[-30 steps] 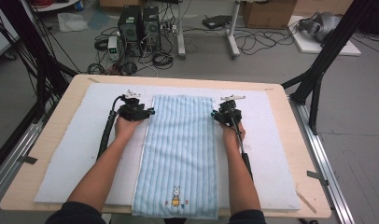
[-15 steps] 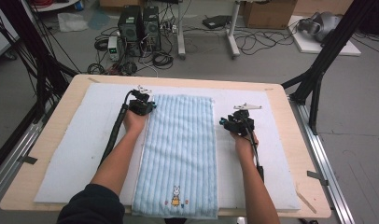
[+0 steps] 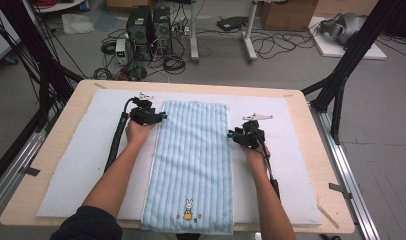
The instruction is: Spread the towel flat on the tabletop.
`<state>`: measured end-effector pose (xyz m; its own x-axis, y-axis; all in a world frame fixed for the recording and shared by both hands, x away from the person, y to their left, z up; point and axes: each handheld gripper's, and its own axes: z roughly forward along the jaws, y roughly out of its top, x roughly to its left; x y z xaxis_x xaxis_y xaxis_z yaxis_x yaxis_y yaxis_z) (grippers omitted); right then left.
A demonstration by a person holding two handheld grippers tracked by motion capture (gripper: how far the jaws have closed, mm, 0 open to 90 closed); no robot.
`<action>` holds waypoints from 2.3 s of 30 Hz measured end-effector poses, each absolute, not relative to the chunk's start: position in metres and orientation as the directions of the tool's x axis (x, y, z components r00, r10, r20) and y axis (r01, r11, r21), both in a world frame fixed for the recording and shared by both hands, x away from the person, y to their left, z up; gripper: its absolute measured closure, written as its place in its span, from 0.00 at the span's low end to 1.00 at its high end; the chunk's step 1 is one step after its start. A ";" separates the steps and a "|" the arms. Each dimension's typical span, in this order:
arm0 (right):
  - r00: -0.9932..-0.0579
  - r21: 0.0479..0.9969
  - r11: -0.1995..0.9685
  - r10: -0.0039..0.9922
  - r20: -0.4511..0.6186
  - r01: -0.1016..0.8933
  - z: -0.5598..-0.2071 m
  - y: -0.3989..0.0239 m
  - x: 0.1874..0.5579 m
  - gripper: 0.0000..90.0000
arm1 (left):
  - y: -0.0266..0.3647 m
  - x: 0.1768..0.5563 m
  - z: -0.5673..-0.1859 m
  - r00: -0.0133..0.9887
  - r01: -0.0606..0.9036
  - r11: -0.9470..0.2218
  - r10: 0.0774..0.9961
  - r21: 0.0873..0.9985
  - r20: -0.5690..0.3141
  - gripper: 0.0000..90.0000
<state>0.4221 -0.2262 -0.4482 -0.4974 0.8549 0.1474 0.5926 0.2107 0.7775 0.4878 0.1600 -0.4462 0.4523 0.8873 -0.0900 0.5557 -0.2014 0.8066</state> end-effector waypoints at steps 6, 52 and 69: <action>-0.524 0.748 0.278 0.845 0.108 0.603 -0.449 -0.216 0.429 0.94 | 0.156 0.481 -0.450 0.510 0.567 -0.248 0.854 0.785 -0.099 0.73; -0.705 0.724 0.502 0.709 -0.031 0.473 -0.445 -0.198 0.289 0.59 | 0.194 0.321 -0.445 0.639 0.465 -0.205 0.751 0.861 -0.167 0.48; -0.596 0.803 0.321 0.801 0.053 0.503 -0.437 -0.231 0.294 0.45 | 0.165 0.304 -0.451 0.769 0.432 -0.426 0.635 0.795 -0.077 0.94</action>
<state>0.2938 -0.2309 -0.4367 -0.5958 0.8014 0.0526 0.5028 0.3211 0.8026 0.3039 0.1648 -0.4507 0.7687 0.6349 -0.0769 0.4316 -0.4262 0.7950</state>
